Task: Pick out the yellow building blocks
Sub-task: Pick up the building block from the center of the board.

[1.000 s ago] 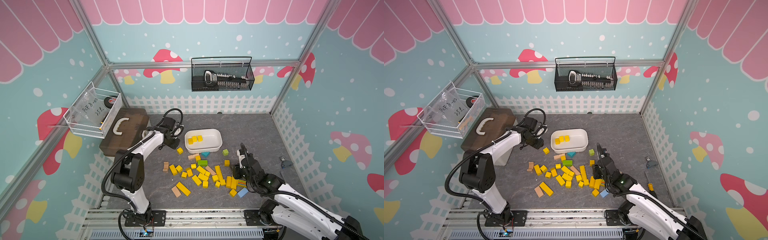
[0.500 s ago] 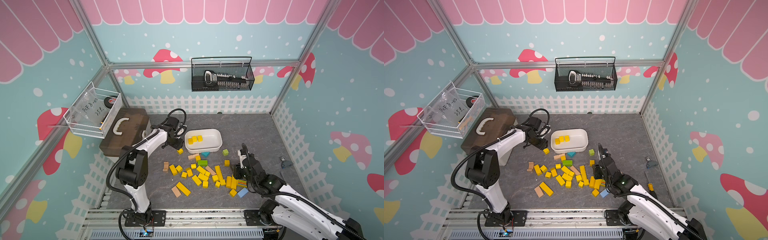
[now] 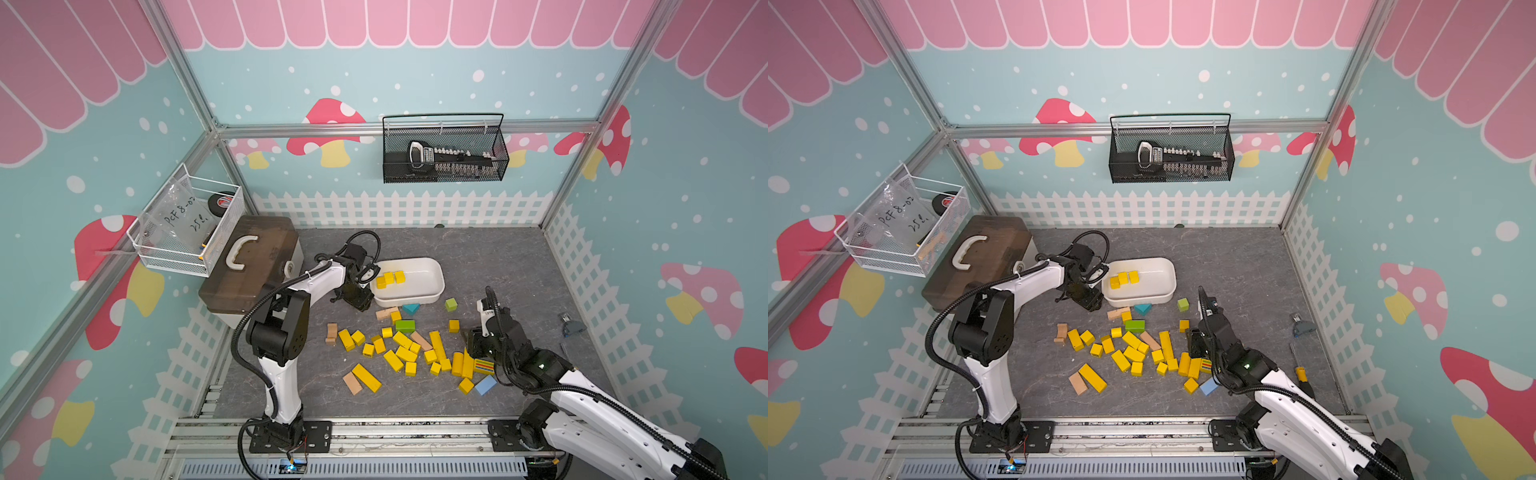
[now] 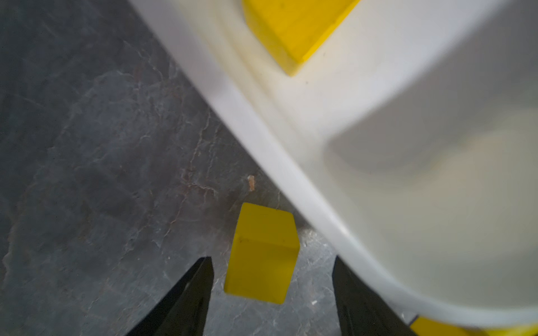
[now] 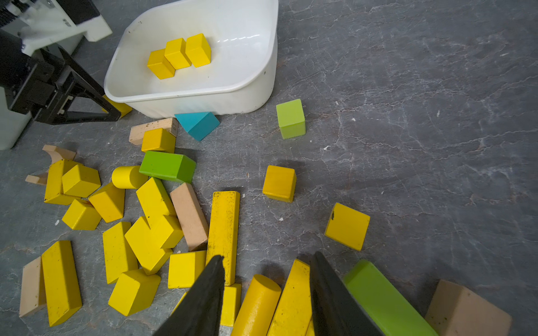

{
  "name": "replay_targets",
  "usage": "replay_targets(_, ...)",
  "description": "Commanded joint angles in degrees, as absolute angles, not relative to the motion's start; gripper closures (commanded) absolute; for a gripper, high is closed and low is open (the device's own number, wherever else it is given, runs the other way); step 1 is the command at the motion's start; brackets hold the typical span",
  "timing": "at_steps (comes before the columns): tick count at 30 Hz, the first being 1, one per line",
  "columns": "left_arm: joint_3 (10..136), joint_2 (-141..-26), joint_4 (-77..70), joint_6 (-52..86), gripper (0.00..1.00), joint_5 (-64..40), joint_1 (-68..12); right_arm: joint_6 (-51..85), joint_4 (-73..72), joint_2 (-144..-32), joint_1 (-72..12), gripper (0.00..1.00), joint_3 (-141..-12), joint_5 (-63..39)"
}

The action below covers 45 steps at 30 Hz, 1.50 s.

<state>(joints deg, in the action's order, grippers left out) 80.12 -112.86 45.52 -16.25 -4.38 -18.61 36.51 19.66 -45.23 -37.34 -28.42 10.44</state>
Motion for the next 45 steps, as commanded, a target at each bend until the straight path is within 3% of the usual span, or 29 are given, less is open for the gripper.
replay_targets(1,79.9,-113.4,44.6,-16.8,0.31,-2.5,-19.0,37.2,19.3,-44.6,-36.9,0.52,-27.4,9.9)
replay_targets(5,80.0,-113.4,44.4,-17.0,0.34,-2.9,-19.1,37.3,19.2,-44.6,-36.7,0.53,-27.3,9.8)
replay_targets(13,79.8,-113.5,45.1,-18.0,0.59,-5.2,-18.9,37.2,19.1,-44.4,-36.3,0.52,-27.2,9.3)
replay_targets(18,79.7,-112.6,45.6,-17.8,0.66,-5.2,-18.1,37.4,19.1,-43.9,-36.0,0.52,-26.9,9.2)
replay_targets(28,82.4,-105.6,47.4,-15.3,0.68,-5.3,-16.9,37.4,18.9,-43.7,-35.6,0.52,-26.7,8.5)
replay_targets(33,88.5,-102.3,49.0,-15.3,0.67,-4.9,-20.8,37.2,18.7,-43.9,-35.3,0.52,-26.7,8.0)
replay_targets(45,115.2,-120.4,58.3,-15.7,0.66,-3.3,-33.5,37.0,18.7,-42.6,-34.5,0.52,-25.9,7.0)
